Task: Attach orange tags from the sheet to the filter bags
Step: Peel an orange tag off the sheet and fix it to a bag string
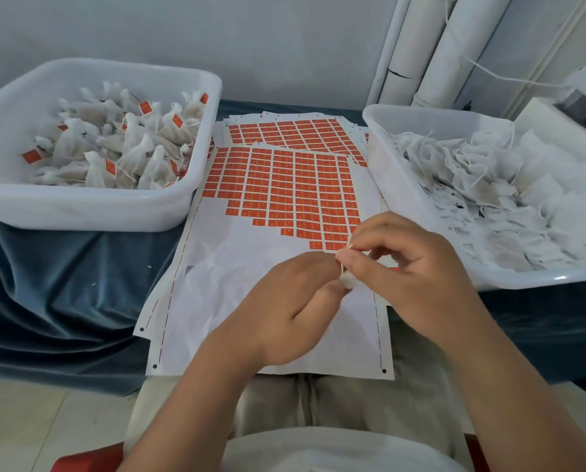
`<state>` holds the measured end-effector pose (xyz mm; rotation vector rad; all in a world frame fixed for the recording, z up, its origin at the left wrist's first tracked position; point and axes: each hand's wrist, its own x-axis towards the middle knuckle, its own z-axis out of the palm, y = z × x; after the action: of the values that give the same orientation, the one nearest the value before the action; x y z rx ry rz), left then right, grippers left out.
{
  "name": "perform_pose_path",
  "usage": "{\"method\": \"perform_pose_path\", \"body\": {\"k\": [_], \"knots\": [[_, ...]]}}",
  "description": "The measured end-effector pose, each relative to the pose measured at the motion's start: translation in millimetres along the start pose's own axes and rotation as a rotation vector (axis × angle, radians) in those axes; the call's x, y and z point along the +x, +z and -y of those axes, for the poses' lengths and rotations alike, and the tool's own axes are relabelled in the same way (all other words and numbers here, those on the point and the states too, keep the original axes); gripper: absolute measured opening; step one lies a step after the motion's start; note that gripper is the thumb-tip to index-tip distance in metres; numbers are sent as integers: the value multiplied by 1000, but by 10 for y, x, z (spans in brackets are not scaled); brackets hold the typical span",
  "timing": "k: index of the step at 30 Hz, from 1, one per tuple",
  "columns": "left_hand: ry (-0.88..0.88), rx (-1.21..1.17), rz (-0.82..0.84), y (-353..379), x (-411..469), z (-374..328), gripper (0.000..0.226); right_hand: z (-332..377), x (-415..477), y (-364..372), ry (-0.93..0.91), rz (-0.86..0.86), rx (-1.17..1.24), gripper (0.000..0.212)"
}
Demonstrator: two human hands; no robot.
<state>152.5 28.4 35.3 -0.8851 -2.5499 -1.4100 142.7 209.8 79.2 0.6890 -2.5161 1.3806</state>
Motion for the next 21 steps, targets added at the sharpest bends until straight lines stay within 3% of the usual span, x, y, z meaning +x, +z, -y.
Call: {"method": "perform_pose_path", "body": {"k": [4,8,10,13,16,21], "knots": [[8,-22,57,30,21,-8,33,-92,35,0,343,121,400,25],[-42,-338,48,25,35,-37,32,-196,53,-11,514,133,702,29],[-76,-466,29,14,41,-42,36,-184,45,-15,427,123,651,24],[-129,-598,12,21,39,-29,39,-121,13,-14,75,51,261,9],[-184,-678,3,19,46,-8,36,-111,-12,-63,-209,-42,-87,10],[-235,-733,15,14,59,14,37,-88,-26,-129,-378,-51,-330,18]]}}
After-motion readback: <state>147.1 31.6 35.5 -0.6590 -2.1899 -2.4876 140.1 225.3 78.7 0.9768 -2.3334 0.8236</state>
